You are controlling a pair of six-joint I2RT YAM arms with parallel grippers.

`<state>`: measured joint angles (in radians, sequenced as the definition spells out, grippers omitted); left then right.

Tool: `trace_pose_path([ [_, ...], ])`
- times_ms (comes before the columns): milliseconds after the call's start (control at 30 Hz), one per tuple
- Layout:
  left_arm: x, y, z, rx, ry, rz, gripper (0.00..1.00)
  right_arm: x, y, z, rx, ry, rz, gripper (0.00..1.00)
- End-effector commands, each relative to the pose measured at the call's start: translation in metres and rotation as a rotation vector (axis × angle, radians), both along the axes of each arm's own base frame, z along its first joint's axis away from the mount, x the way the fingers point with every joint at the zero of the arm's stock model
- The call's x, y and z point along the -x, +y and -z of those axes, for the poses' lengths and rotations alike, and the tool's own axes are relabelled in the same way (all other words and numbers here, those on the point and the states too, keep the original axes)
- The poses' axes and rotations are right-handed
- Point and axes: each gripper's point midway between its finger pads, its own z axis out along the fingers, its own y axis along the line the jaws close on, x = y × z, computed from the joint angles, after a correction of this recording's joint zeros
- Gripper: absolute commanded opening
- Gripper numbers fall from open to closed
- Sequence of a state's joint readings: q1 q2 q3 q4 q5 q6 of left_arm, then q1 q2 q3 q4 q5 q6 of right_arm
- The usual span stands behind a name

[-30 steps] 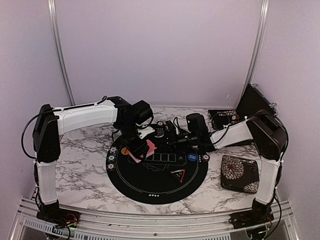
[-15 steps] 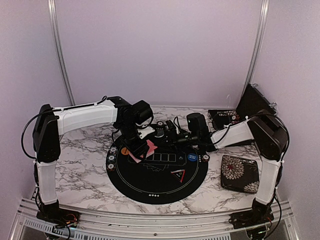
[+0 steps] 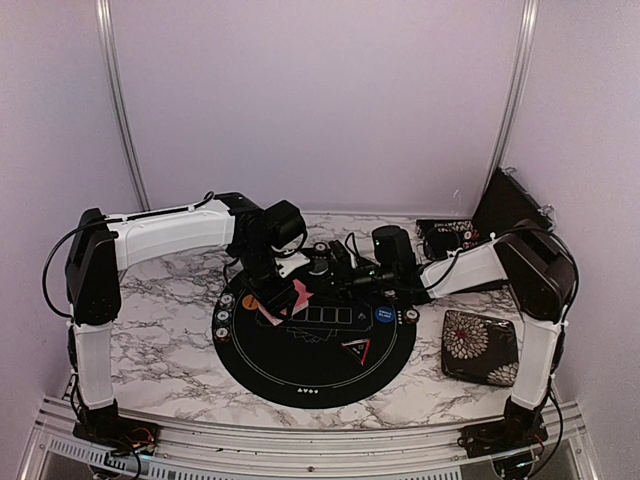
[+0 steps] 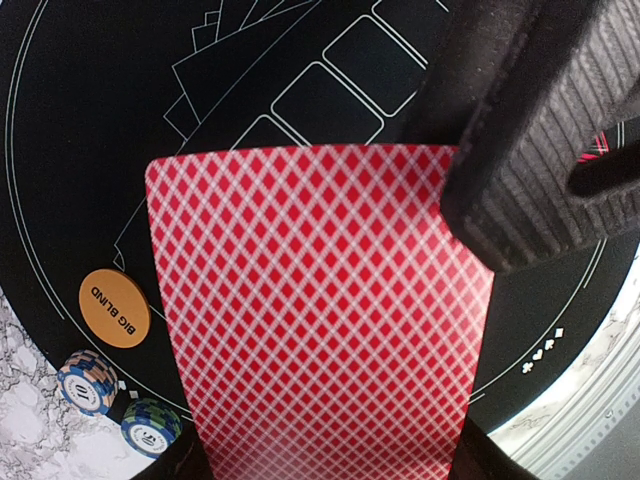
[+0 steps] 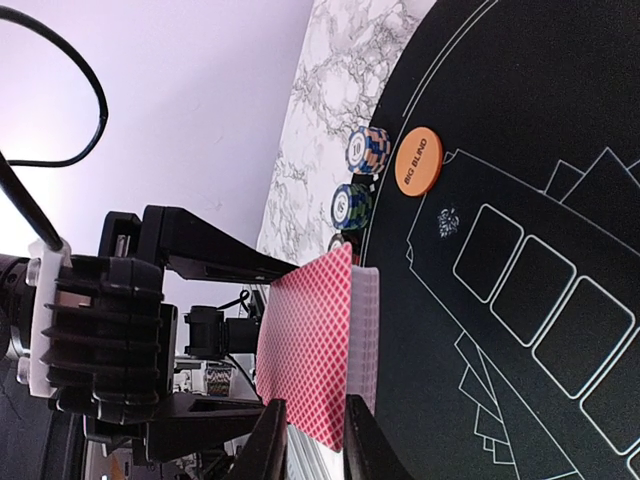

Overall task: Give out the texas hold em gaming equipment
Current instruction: Pick up the poker card from the face-down deck piles.

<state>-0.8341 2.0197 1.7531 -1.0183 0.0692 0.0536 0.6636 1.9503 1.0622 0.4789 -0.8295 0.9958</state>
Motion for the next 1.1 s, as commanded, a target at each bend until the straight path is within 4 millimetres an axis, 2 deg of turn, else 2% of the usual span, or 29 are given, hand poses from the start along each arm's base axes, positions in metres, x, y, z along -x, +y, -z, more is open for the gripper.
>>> trace_pose_path([
  [0,-0.001,-0.003,-0.025,0.034,-0.046,0.016,0.45,0.001,0.004,0.001,-0.015,-0.003,-0.012,0.16],
  [367,0.0,0.0,-0.027,0.036,-0.054,0.012,0.45,-0.001,0.003,-0.002,-0.025,0.005,-0.006,0.0],
  [1067,0.002,0.003,-0.024,0.034,-0.056,0.001,0.45,-0.01,-0.014,-0.023,-0.062,-0.008,0.037,0.0],
])
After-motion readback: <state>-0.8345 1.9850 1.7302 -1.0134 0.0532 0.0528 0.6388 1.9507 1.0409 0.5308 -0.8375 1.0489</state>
